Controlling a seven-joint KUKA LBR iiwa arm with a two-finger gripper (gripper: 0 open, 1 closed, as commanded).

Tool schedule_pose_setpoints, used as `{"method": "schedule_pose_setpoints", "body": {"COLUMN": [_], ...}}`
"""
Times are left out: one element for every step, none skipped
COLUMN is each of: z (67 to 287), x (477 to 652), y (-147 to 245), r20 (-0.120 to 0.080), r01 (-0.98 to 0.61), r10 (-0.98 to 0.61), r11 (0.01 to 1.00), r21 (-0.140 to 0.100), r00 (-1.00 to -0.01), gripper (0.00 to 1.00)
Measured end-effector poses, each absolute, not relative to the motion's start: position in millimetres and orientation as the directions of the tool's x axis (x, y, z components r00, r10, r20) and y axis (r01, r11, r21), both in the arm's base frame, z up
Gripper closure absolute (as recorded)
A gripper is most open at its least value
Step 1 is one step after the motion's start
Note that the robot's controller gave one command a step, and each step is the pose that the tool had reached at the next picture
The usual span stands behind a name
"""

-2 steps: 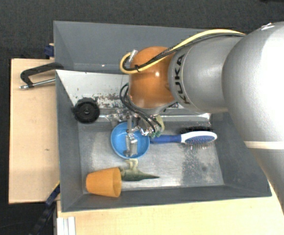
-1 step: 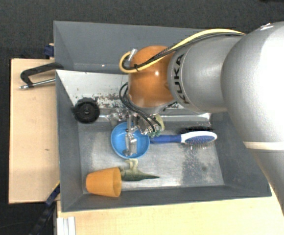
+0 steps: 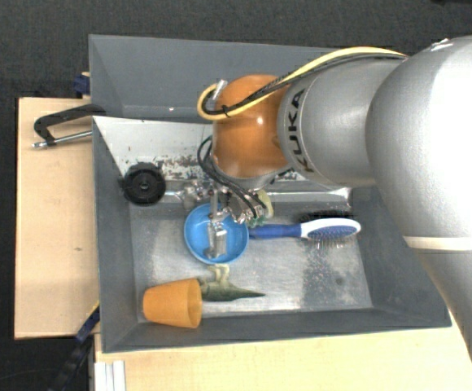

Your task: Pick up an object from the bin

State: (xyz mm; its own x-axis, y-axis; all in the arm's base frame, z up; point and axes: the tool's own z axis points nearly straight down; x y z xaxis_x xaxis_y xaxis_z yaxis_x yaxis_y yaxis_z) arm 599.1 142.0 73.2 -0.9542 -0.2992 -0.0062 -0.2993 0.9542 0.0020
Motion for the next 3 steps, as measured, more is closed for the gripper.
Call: {"method": "schedule_pose_setpoints", "body": {"z": [73.4, 142.2, 192.8], "x": [599.4, 602.6, 604.8], "y": [141.7, 143.3, 144.8], "r20": [-0.006, -0.014, -0.013], "r01": [-0.299, -0.298, -0.297], "r10": [-0.299, -0.298, -0.297], "r11": [0.954, 0.955, 0.955], "r21": [0.002, 0.0, 0.0], "r00": [-0.954, -0.954, -0.955], "gripper": [1.0, 1.0, 1.0]}}
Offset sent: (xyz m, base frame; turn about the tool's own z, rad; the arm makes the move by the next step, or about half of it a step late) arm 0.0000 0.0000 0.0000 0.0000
